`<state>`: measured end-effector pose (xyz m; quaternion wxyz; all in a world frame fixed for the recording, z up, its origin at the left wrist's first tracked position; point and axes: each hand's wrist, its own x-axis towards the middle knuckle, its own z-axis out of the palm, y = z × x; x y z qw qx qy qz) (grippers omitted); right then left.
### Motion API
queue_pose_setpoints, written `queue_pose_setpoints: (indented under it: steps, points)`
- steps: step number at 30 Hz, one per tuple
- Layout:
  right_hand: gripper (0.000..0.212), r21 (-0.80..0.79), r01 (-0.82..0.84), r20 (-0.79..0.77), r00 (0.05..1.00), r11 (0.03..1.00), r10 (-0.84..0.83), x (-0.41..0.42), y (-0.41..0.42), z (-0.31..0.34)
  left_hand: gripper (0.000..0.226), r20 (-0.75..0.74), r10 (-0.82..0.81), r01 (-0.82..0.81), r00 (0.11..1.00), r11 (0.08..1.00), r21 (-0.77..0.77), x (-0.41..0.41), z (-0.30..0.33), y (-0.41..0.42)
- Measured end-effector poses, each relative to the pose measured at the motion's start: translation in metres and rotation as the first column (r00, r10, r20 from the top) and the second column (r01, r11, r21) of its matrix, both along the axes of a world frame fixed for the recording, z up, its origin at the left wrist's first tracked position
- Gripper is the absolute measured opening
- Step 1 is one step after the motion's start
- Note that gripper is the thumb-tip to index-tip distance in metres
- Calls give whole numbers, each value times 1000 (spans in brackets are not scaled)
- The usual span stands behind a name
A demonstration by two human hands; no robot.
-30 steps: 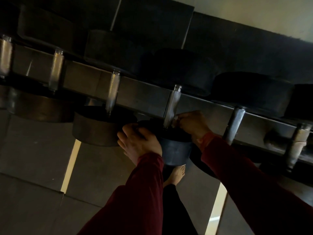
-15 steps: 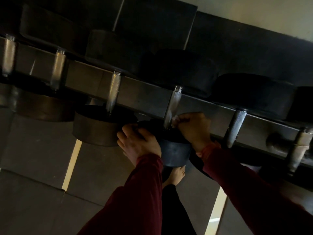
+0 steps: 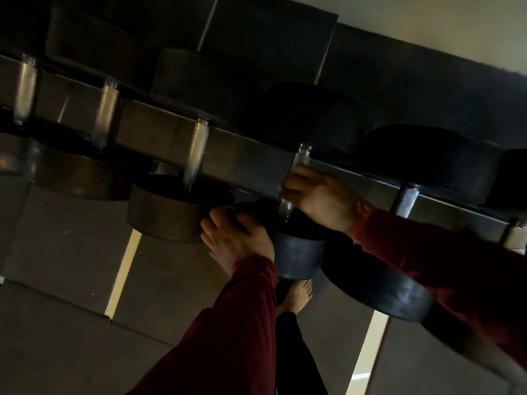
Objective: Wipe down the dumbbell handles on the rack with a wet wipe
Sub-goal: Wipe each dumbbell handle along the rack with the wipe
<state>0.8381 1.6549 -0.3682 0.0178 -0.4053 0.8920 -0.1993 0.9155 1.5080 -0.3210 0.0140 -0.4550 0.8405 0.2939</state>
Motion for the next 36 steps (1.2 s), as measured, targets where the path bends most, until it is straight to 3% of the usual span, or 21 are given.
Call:
queue_pose_setpoints:
  steps: [2, 4, 6, 8, 10, 14, 16, 18, 21, 25, 27, 29, 32, 35, 36]
  points:
    - [25, 103, 57, -62, 997, 993, -51, -17, -6, 5, 30, -5, -2, 2, 1000, 1000, 1, -1, 1, 0]
    - [28, 338, -34, -141, 986, 941, 86, -21, -10, 7, 26, -1, 2, -2, 1000, 1000, 0, -1, 1, 0]
    - [19, 477, -129, -103, 974, 870, 201, -14, -16, 6, 27, 2, -2, 2, 1000, 1000, 9, -1, 0, -1]
    - [19, 526, -277, 34, 951, 804, 306, -6, -23, 2, 36, 6, -6, 6, 1000, 1000, 10, -1, 0, -2]
    - [24, 613, -279, 2, 936, 739, 352, -13, -27, -3, 42, 8, -6, 6, 1000, 1000, 5, -1, 1, -2]
    - [18, 644, -139, -118, 954, 753, 276, -33, -21, 11, 40, 5, 4, -4, 1000, 1000, 18, -1, -2, -3]
    - [22, 623, -155, -74, 964, 766, 256, -21, -20, 10, 37, 5, 4, -4, 1000, 1000, 22, 0, -3, -3]
    - [30, 659, -236, 11, 952, 714, 305, -4, -23, 5, 37, 8, -7, 7, 1000, 1000, 29, 1, -3, -3]
    - [15, 690, -268, 72, 950, 672, 305, -11, -28, 7, 40, 11, -8, 7, 1000, 999, 36, 0, -3, -4]
    - [10, 815, -29, -145, 957, 579, 253, -30, -29, 15, 41, 9, -13, 13, 1000, 999, 45, 1, -7, -5]
    - [15, 828, -76, -103, 953, 556, 284, -18, -30, 7, 41, 11, -13, 13, 1000, 999, 52, 1, -7, -6]
    - [15, 759, -200, -13, 947, 619, 322, -12, -31, 8, 40, 13, -18, 17, 1000, 999, 52, 1, -6, -6]
    - [33, 685, -229, -10, 946, 692, 324, -28, -25, 8, 39, 18, -32, 31, 999, 998, 51, 1, -7, -6]
    - [29, 730, -24, -120, 979, 683, 163, -24, -26, 23, 38, 23, -43, 42, 999, 998, 44, 2, -11, -7]
    - [31, 692, -15, -124, 983, 721, 139, -14, -25, 20, 37, 23, -45, 44, 999, 998, 43, 2, -11, -7]
